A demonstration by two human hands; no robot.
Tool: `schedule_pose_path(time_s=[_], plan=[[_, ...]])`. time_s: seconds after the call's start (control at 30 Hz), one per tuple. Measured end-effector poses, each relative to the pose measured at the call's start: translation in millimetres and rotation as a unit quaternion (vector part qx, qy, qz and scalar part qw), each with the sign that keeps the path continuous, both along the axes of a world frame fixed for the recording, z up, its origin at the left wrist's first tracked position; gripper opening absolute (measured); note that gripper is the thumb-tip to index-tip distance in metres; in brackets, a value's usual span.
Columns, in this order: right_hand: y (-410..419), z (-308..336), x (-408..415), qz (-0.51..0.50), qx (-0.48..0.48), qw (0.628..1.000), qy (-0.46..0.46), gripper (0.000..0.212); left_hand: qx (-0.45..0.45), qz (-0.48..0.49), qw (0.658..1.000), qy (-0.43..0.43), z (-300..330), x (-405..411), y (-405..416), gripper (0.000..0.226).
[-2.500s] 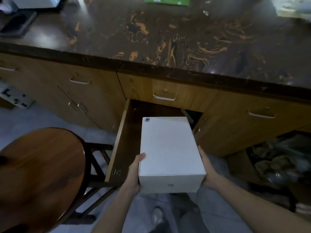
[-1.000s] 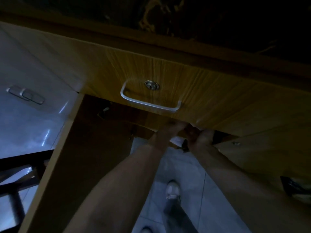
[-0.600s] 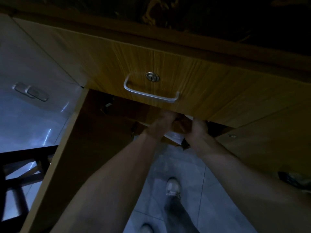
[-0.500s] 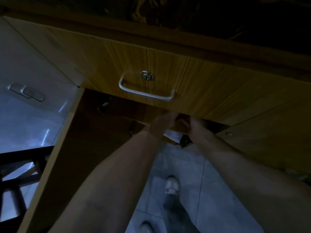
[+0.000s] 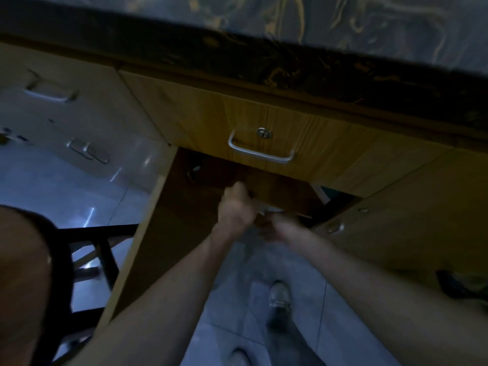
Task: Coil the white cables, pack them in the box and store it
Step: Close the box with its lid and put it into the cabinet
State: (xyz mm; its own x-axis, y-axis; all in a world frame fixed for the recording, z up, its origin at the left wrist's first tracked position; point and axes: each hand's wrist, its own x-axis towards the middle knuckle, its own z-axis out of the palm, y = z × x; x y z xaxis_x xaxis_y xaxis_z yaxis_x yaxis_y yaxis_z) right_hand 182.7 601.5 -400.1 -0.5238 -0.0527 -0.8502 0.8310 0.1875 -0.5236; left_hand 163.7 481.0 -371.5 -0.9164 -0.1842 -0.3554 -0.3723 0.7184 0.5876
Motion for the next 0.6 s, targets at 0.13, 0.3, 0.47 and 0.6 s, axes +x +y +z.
schedule_pose_path(time_s=[0.13,0.3,0.47,0.6], plan=[[-65.5,40.7,69.8,0.135,-0.032,0.990,0.023,0.017,-0.177,-0.064,0.968,0.169,48.1,66.2,-28.0,0.021],[-123.2,68.8,117.6,0.219,-0.010,0.968,0.125,0.030,-0.191,0.092,0.974,0.079,70.0,131.2,-99.9,0.033],[-139.6,89.3,155.1,0.367,0.030,0.918,0.149,0.049,-0.086,0.071,0.987,-0.117,73.0,186.3,-136.6,0.022],[-121.4,95.9,188.3,0.405,-0.012,0.903,0.140,0.043,-0.064,0.002,0.984,-0.168,80.8,194.8,-116.8,0.026]])
